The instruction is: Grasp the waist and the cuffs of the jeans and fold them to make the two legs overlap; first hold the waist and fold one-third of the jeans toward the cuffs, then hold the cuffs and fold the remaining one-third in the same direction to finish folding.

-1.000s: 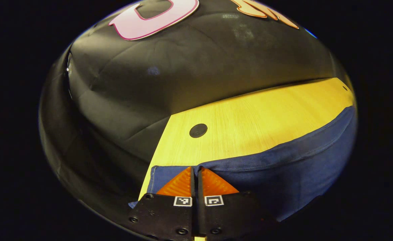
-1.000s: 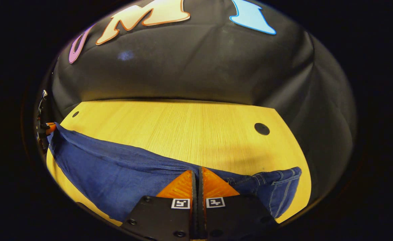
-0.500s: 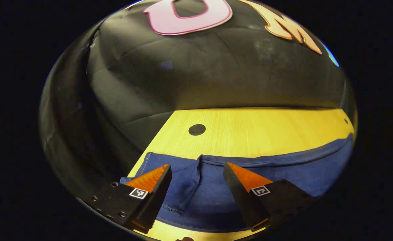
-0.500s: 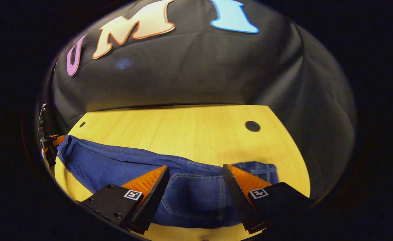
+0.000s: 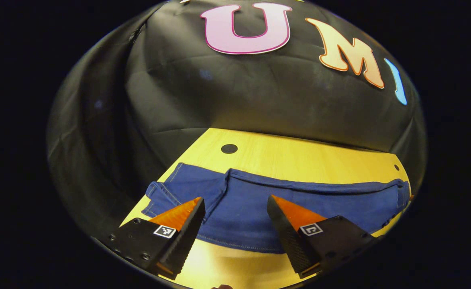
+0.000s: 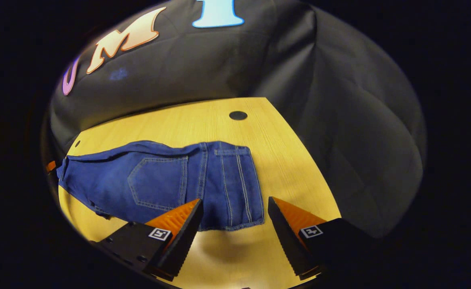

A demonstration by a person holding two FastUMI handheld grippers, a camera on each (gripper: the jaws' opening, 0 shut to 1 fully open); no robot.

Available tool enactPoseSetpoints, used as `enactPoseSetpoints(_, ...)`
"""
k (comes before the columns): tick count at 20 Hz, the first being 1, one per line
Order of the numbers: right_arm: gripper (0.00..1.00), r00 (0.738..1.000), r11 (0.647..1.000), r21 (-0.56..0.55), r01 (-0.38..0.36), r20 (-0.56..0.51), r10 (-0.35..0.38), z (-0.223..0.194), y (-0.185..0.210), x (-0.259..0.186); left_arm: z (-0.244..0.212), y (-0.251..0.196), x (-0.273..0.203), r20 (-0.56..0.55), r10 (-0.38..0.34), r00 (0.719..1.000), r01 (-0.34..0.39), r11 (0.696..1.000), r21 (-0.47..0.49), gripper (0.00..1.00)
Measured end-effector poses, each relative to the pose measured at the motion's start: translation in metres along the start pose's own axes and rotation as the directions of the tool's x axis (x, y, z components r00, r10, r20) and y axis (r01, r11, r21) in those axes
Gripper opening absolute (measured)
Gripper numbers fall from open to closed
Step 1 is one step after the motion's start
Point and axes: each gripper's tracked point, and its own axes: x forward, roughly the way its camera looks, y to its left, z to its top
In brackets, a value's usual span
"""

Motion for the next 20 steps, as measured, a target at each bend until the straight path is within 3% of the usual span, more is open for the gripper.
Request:
enactPoseSetpoints(5, 1.0, 0.999, 0.999, 0.044, -0.031, -0.024, 0.032, -0.015, -0.003, 0.019, -0.015, -0.019, -0.026, -0.016, -0.004, 1.0, 0.004, 1.0, -0.012, 0.94)
enactPoseSetpoints(7, 0.95, 0.998, 0.997, 0.057, -0.051, -0.021, 0.053, -0.019, -0.001, 0.022, -0.015, -0.025, -0.033, -0.024, -0.016, 1.0, 0.016, 1.0, -0.024, 0.94)
enactPoseSetpoints(9, 0.99, 0.996, 0.993, 0.078, -0.084, -0.008, 0.085, -0.02, 0.001, 0.023, -0.009, -0.031, -0.038, -0.005, -0.037, 0.999, 0.037, 0.999, -0.033, 0.94)
enactPoseSetpoints(10, 0.97, 0.996, 0.992, 0.086, -0.094, 0.004, 0.094, -0.021, 0.002, 0.024, -0.005, -0.033, -0.04, 0.002, -0.039, 0.999, 0.039, 0.999, -0.03, 0.94)
enactPoseSetpoints(11, 0.89, 0.995, 0.991, 0.091, -0.095, 0.026, 0.093, -0.018, 0.001, 0.025, -0.001, -0.034, -0.042, 0.006, -0.037, 0.999, 0.037, 0.999, -0.021, 0.94)
enactPoseSetpoints(13, 0.91, 0.995, 0.988, 0.112, -0.104, 0.023, 0.102, -0.019, 0.004, 0.022, 0.0, -0.038, -0.042, 0.001, -0.035, 0.999, 0.035, 0.999, -0.007, 0.94)
enactPoseSetpoints(14, 0.85, 0.993, 0.984, 0.138, -0.113, -0.002, 0.114, -0.024, 0.012, 0.023, 0.001, -0.04, -0.043, 0.001, -0.037, 0.999, 0.037, 0.999, -0.005, 0.94)
enactPoseSetpoints(15, 0.62, 0.994, 0.984, 0.143, -0.11, 0.022, 0.108, -0.019, 0.013, 0.024, 0.003, -0.044, -0.044, 0.002, -0.043, 0.999, 0.043, 0.999, -0.006, 0.94)
enactPoseSetpoints(16, 0.58, 0.995, 0.986, 0.137, -0.098, 0.011, 0.097, -0.022, 0.015, 0.024, 0.003, -0.048, -0.043, 0.0, -0.045, 0.999, 0.045, 0.999, -0.011, 0.93)
enactPoseSetpoints(17, 0.41, 0.996, 0.988, 0.122, -0.09, 0.035, 0.087, -0.02, 0.015, 0.023, 0.003, -0.052, -0.043, -0.001, -0.051, 0.999, 0.051, 0.999, -0.017, 0.94)
enactPoseSetpoints(20, 0.3, 0.997, 0.989, 0.13, -0.072, 0.045, 0.066, -0.019, 0.018, 0.022, 0.0, -0.06, -0.044, -0.002, -0.064, 0.998, 0.064, 0.997, -0.044, 0.94)
